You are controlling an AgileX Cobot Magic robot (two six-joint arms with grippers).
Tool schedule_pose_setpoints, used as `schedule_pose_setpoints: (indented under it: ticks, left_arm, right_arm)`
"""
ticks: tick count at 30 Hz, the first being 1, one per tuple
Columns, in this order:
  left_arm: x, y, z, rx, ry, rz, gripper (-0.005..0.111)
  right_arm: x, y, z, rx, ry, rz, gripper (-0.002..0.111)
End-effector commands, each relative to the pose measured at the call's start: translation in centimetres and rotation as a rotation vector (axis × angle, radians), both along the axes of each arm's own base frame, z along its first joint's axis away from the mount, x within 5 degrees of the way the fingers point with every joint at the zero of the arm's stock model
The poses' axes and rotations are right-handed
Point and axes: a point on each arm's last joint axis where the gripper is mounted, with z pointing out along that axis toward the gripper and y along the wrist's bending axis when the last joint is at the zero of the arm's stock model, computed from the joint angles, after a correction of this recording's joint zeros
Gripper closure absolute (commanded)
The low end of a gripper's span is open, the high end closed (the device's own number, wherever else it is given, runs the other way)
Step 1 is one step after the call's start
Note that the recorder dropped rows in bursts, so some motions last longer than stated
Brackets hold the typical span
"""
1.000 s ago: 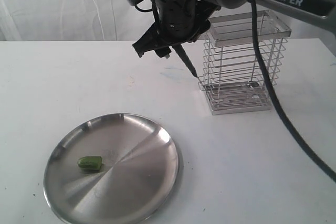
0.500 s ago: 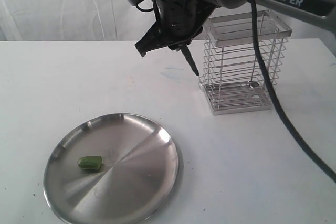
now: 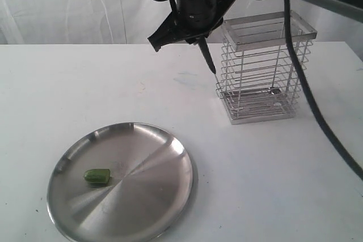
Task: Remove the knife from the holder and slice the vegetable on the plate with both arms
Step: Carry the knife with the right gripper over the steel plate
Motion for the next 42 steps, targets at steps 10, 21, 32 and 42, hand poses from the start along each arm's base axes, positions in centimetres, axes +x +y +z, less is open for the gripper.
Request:
schedule_pose_setpoints:
  ticks: [10, 21, 32, 42]
  left_arm:
    - [0.0, 0.0, -0.1, -0.009, -0.003, -0.005, 0.107]
    - [0.0, 0.0, -0.1, -0.009, -0.003, -0.005, 0.107]
    - [0.0, 0.0, -0.1, -0.009, -0.003, -0.005, 0.107]
    - [0.0, 0.0, -0.1, -0.009, -0.003, -0.005, 0.107]
  right_arm:
    - [-2.2, -1.8, 5.0, 0.029, -0.085, -0.019, 0.108]
    - [-7.2, 1.8, 8.8, 0.152, -0.193, 0.171, 0.108]
    - [-15.1, -1.7, 13.4, 0.665, -0.239, 0.304, 0.108]
    - [-19.3, -4.4, 1.7, 0.910, -0.198, 0.394, 0.108]
